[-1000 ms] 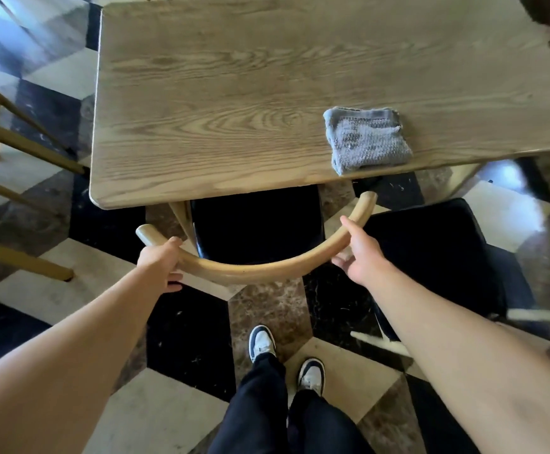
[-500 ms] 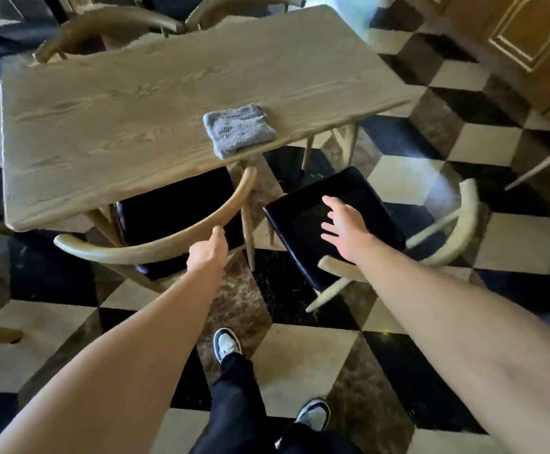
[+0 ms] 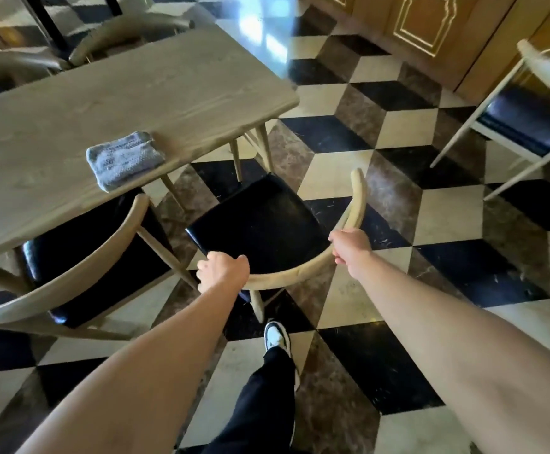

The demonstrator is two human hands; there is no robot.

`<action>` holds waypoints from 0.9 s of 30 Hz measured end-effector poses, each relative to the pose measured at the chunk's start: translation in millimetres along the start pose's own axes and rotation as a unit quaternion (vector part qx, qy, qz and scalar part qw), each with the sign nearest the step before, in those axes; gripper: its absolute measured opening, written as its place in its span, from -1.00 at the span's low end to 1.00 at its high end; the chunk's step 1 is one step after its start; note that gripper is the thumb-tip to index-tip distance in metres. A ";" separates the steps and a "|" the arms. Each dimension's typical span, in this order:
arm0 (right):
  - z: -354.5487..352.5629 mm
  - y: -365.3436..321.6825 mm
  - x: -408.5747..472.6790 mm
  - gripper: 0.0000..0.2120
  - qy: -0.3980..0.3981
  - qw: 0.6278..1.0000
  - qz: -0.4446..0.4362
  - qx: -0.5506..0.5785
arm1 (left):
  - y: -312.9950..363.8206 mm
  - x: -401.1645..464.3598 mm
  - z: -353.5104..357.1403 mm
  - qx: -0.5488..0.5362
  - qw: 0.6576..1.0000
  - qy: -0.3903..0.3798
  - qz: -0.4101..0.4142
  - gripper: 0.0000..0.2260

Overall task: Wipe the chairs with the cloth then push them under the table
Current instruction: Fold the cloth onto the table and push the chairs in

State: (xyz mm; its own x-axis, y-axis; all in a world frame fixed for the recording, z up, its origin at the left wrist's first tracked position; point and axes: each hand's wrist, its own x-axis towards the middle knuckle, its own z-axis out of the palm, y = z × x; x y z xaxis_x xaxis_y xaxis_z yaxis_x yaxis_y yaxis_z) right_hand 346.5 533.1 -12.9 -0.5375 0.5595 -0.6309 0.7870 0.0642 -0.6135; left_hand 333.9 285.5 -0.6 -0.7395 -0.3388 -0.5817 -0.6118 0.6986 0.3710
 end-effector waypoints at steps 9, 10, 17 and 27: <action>-38.0 -41.0 94.3 -0.52 0.075 0.982 -0.054 -0.162 | 106.9 42.5 45.5 -0.015 0.999 -0.003 0.041 -0.47; -39.2 -44.9 100.7 -0.51 0.079 0.979 -0.054 -0.181 | 113.1 42.1 49.2 -0.012 0.999 -0.009 0.035 -0.47; -52.7 -63.5 143.8 -0.41 0.048 0.963 -0.030 -0.263 | 123.1 44.8 59.9 0.054 0.998 0.010 -0.026 -0.57; -64.0 -77.1 188.7 -0.44 -0.050 0.971 -0.010 -0.232 | 78.4 17.3 90.7 0.003 0.962 0.156 -0.225 -0.42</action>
State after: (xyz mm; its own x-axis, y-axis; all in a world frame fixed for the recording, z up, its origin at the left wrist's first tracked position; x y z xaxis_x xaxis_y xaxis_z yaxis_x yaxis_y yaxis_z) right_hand 203.8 686.6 -54.3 -0.5624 0.4732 -0.6781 0.8154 0.4533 -0.3599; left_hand 298.6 391.7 -47.2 -0.4486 -0.7799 -0.4365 -0.8889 0.4400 0.1276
